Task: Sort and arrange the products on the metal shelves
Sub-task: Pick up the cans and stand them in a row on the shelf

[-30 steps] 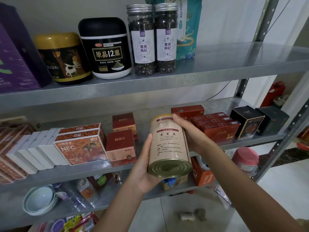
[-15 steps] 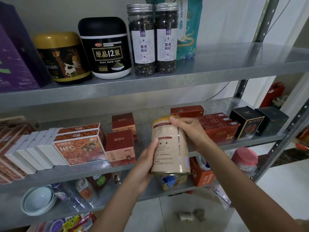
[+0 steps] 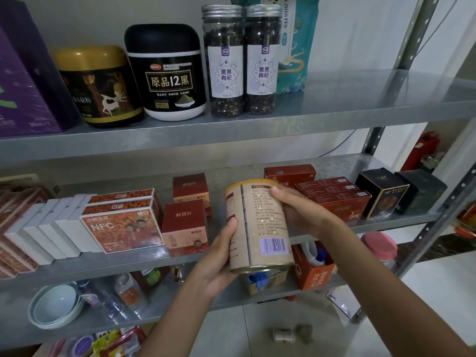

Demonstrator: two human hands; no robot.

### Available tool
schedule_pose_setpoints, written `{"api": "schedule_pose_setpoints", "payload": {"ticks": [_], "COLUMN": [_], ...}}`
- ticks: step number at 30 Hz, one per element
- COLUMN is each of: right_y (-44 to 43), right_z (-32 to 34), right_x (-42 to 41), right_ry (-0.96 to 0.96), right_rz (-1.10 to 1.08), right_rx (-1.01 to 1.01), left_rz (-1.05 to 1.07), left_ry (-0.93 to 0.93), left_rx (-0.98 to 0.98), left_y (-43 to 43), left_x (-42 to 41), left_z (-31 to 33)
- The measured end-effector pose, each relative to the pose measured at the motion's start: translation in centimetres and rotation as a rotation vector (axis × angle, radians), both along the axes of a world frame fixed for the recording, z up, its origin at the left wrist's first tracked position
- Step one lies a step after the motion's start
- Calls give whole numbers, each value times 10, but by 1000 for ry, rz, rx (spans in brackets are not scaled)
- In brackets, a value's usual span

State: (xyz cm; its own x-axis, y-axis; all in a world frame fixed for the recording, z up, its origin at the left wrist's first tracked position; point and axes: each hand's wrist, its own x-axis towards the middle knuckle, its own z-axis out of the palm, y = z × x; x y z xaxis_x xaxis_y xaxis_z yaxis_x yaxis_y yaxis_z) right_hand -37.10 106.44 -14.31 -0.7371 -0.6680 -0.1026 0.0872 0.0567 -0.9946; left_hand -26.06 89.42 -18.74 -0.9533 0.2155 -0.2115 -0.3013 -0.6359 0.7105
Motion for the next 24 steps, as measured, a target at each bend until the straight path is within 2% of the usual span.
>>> {"api": "schedule_pose_setpoints", "payload": {"ticks": [2, 4, 8, 11, 14, 18, 21, 24], "right_y": [-1, -2, -2, -5, -15, -20, -8, 6], "right_z": [-3, -7, -10, -7, -7, -4, 2, 0], "right_x": [1, 0, -1, 1, 3, 3, -8, -18], "right_ry": [-74, -76, -17, 100, 146, 157, 156, 6], "right_rz": [34, 17, -85, -201, -337, -378, -203, -4], "right_rx": [-16, -56, -115, -17, 69, 164, 241, 150], "left_rz": [-48, -69, -34, 50, 150, 188, 168, 97], "left_ry": [4, 29, 42, 95, 82, 51, 83, 53], "left_rx": [105, 93, -185, -470, -599, -606, -554, -334], "left_y": [0, -1, -5, -1, 9, 11, 4, -2], "left_x": [-1, -3, -9, -13, -16, -23, -25, -25], "left_z": [-4, -6, -7, -5, -2, -3, -6, -8]}}
